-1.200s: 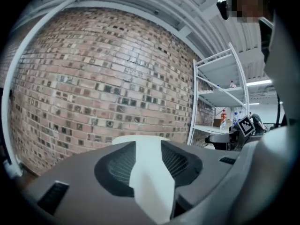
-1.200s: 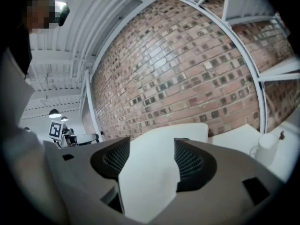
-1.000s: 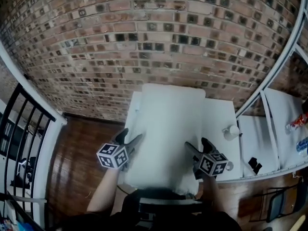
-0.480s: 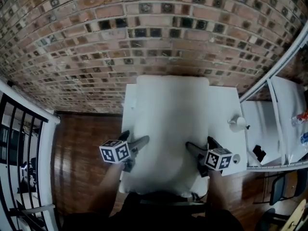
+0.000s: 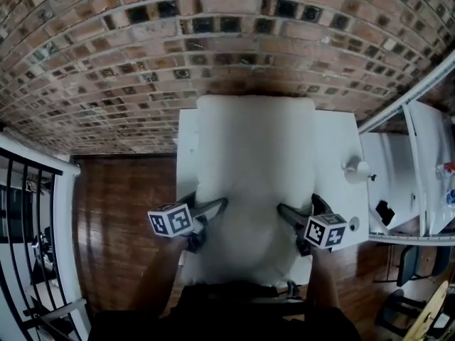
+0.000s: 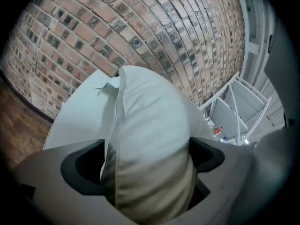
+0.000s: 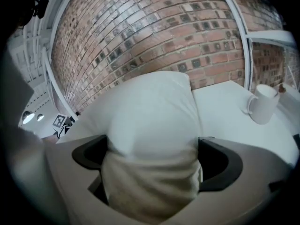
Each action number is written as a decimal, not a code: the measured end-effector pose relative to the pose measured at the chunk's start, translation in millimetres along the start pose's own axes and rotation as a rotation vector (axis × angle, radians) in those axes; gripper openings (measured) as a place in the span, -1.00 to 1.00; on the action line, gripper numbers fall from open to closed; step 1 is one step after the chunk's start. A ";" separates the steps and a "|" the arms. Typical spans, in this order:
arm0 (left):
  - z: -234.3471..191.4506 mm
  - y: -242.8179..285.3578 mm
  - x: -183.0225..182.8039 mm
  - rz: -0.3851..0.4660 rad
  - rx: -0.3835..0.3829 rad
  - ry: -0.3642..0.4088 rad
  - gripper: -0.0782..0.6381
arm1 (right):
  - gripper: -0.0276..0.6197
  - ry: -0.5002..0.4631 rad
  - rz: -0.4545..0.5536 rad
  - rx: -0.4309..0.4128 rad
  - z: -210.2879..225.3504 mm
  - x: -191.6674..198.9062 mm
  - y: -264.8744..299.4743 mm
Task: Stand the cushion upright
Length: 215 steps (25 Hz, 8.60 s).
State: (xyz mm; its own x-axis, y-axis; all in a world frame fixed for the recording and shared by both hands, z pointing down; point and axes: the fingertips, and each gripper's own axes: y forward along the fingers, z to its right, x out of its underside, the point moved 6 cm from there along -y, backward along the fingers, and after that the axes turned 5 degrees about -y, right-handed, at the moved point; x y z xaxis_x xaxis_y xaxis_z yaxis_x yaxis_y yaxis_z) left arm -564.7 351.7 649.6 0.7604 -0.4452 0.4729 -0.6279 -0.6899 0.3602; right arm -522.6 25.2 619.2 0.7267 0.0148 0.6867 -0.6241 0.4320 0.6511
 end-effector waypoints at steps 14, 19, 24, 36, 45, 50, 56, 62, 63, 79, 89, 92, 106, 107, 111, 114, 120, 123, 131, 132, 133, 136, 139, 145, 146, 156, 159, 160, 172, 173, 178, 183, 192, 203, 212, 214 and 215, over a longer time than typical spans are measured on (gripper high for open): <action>25.9 5.3 14.5 -0.048 0.245 -0.125 0.53 | 0.80 0.239 0.067 -0.299 0.7 18.2 -3.8; 57.9 -21.7 23.6 0.022 0.307 -0.014 0.30 | 0.45 0.193 0.199 -0.378 -32.9 14.4 -36.7; 109.8 -58.0 40.1 0.112 0.374 0.099 0.25 | 0.36 0.107 0.303 -0.400 -53.0 17.8 -85.8; 260.3 -156.0 115.9 0.299 0.597 0.374 0.25 | 0.37 -0.157 0.597 -0.387 -84.9 41.8 -275.7; 344.1 -157.9 194.6 0.153 0.820 0.405 0.25 | 0.39 -0.139 0.733 -0.161 -74.8 122.2 -414.5; 393.9 -131.2 260.3 -0.015 0.972 0.403 0.25 | 0.39 -0.067 0.805 0.024 -55.5 194.5 -492.9; 450.1 -118.2 355.0 -0.213 1.205 0.363 0.25 | 0.39 -0.038 0.887 0.314 -67.0 287.7 -593.7; 510.0 -108.1 448.7 -0.410 1.396 0.297 0.25 | 0.39 0.048 0.965 0.551 -85.8 374.3 -676.6; 519.1 -106.3 462.9 -0.449 1.419 0.292 0.25 | 0.39 0.065 0.974 0.596 -89.0 387.7 -686.7; 631.1 -48.6 547.8 -0.768 1.672 0.300 0.25 | 0.39 0.206 1.077 1.015 -87.5 424.6 -742.9; 638.3 22.0 535.9 -0.813 1.669 0.267 0.25 | 0.40 0.242 1.059 1.052 -35.3 392.2 -719.8; 642.0 40.4 546.8 -0.844 1.641 0.265 0.25 | 0.40 0.280 1.043 1.050 -17.3 392.8 -721.4; 763.6 126.9 699.0 -0.854 1.656 0.316 0.25 | 0.40 0.300 1.110 1.026 141.0 467.4 -843.5; 777.1 129.9 714.7 -0.856 1.657 0.318 0.25 | 0.40 0.299 1.116 1.026 151.4 475.2 -859.5; 827.9 135.7 774.9 -0.871 1.663 0.336 0.25 | 0.40 0.307 1.138 1.032 184.1 507.9 -919.2; 855.9 140.2 818.7 -0.895 1.662 0.335 0.25 | 0.40 0.324 1.133 1.045 202.8 531.8 -956.3; 884.7 171.4 874.7 -0.957 1.620 0.343 0.25 | 0.40 0.392 1.141 1.057 249.9 563.2 -986.2; 894.3 194.9 897.6 -0.979 1.599 0.329 0.25 | 0.40 0.417 1.123 1.066 277.9 571.1 -997.0; 953.4 286.6 955.0 -1.013 1.580 0.316 0.25 | 0.40 0.465 1.103 1.084 387.9 571.9 -1038.5; 964.3 300.9 961.0 -1.010 1.582 0.316 0.25 | 0.40 0.466 1.105 1.084 404.6 569.1 -1045.5; 975.9 315.5 966.2 -1.004 1.586 0.319 0.25 | 0.40 0.467 1.108 1.083 421.5 565.5 -1052.1; 1010.1 358.6 976.1 -0.995 1.598 0.330 0.25 | 0.41 0.463 1.116 1.081 470.5 551.6 -1070.6; 1039.0 399.6 983.0 -1.011 1.605 0.310 0.25 | 0.41 0.446 1.110 1.091 515.5 535.4 -1089.0; 1079.4 460.6 1003.7 -1.021 1.587 0.297 0.25 | 0.41 0.460 1.108 1.082 586.6 522.8 -1111.0; 1083.7 469.4 1008.0 -1.020 1.581 0.296 0.25 | 0.41 0.467 1.107 1.077 597.4 523.0 -1113.5; 1138.1 555.4 1069.7 -0.929 1.494 0.321 0.25 | 0.41 0.466 1.106 0.959 737.8 540.3 -1167.7; 1176.0 581.1 1097.2 -0.876 1.486 0.347 0.25 | 0.41 0.434 1.103 0.917 792.5 541.9 -1206.4; 1188.8 589.3 1107.6 -0.861 1.483 0.353 0.25 | 0.41 0.421 1.097 0.906 810.9 542.5 -1220.6; 1267.3 682.8 1196.6 -0.718 1.394 0.363 0.26 | 0.41 0.369 1.026 0.810 982.4 554.3 -1305.2; 1269.5 690.1 1198.6 -0.721 1.385 0.364 0.26 | 0.41 0.375 1.024 0.808 991.2 553.5 -1305.4; 1261.1 725.8 1205.1 -0.761 1.329 0.375 0.26 | 0.41 0.425 1.010 0.790 1024.6 556.8 -1287.8; 1246.3 780.2 1242.7 -0.837 1.282 0.375 0.25 | 0.41 0.510 0.975 0.813 1069.2 579.9 -1269.6; 1208.5 852.8 1311.9 -0.917 1.256 0.450 0.25 | 0.41 0.545 0.833 0.895 1134.9 627.8 -1235.1; 1168.9 902.5 1355.4 -0.970 1.203 0.612 0.34 | 0.45 0.616 0.606 0.908 1183.8 678.9 -1196.7; 1123.4 916.5 1388.0 -0.996 1.022 0.985 0.39 | 0.48 0.695 0.238 0.976 1202.0 714.4 -1149.8; 1111.2 921.6 1396.7 -1.022 0.975 1.066 0.39 | 0.48 0.710 0.146 0.983 1205.7 725.0 -1136.3; 1103.9 924.3 1400.0 -1.037 0.957 1.103 0.39 | 0.48 0.716 0.103 0.981 1206.6 729.4 -1128.2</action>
State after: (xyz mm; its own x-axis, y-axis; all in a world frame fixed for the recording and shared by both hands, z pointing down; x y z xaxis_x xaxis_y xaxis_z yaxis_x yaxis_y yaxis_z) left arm 102.5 -1539.4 756.7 0.0388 0.6138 0.7885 0.5959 -0.6476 0.4748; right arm 365.3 -1539.5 775.6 0.4616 0.6367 0.6177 -0.4145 -0.4608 0.7847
